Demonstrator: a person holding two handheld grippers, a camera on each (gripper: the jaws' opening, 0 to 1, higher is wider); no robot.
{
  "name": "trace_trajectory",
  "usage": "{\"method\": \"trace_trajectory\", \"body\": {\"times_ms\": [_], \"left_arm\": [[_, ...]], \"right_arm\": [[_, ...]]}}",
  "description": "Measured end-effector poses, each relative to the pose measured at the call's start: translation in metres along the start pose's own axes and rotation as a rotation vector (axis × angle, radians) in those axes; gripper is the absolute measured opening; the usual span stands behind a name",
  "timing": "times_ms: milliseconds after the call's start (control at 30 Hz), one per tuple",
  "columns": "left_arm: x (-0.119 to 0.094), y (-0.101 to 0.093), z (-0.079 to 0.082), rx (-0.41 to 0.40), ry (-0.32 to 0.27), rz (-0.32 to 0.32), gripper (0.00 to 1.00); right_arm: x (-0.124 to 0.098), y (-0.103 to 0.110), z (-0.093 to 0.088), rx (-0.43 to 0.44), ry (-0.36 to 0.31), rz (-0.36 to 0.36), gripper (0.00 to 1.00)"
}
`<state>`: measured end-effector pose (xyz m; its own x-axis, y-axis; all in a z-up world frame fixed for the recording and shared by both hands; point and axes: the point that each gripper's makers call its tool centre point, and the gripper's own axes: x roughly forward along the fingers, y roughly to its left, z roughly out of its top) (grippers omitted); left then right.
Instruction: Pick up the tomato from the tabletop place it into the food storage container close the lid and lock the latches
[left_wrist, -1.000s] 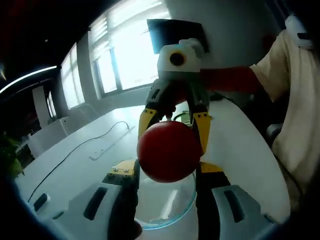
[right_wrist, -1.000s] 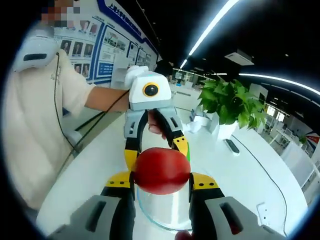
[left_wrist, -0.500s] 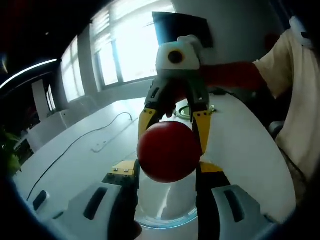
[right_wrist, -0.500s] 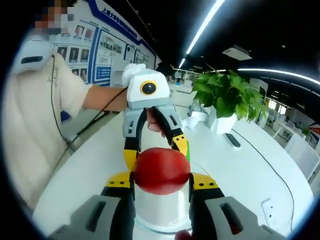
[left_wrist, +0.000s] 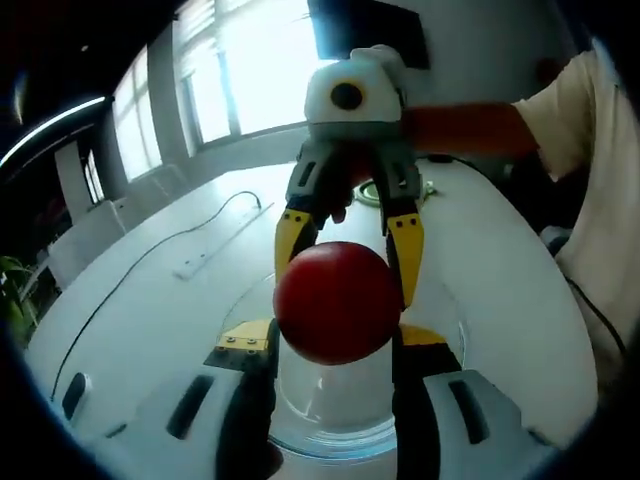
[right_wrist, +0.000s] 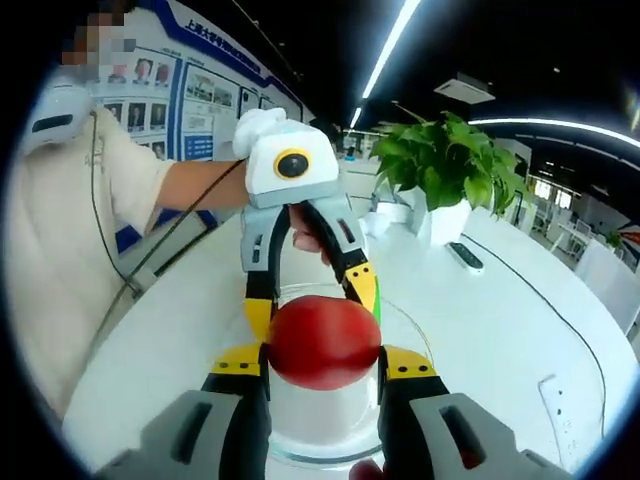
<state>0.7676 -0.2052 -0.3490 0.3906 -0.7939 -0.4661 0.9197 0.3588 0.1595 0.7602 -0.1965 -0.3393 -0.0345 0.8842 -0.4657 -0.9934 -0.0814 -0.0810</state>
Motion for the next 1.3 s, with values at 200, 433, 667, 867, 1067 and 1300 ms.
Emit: {"method": "trace_trajectory", "body": {"times_ms": [200,433,667,867,1067,1300], "left_arm": [[0.005,0.002,-0.008,0.024,0.068,-0.006,0.36],[0.008,0.002,-0.016,0.046,0.154,-0.029,0.36],[0.013,0.002,-0.025,0.056,0.245,-0.046,0.37],[0.015,0.001,-0.029,0.094,0.29,-0.054,0.37],[0.019,0.002,-0.037,0.089,0.334,-0.064,0.38],[0.018,0.002,-0.036,0.097,0.332,-0.065,0.38]], "right_arm": [[0.005,-0.002,-0.007,0.005,0.037,0.001,0.37],[0.01,-0.002,-0.012,0.01,0.1,0.006,0.37],[0.016,-0.003,-0.022,-0.015,0.216,0.002,0.37],[0.02,-0.004,-0.029,-0.023,0.277,0.004,0.37],[0.025,-0.005,-0.037,-0.014,0.333,0.003,0.37],[0.023,-0.006,-0.036,-0.044,0.344,0.008,0.38]]}}
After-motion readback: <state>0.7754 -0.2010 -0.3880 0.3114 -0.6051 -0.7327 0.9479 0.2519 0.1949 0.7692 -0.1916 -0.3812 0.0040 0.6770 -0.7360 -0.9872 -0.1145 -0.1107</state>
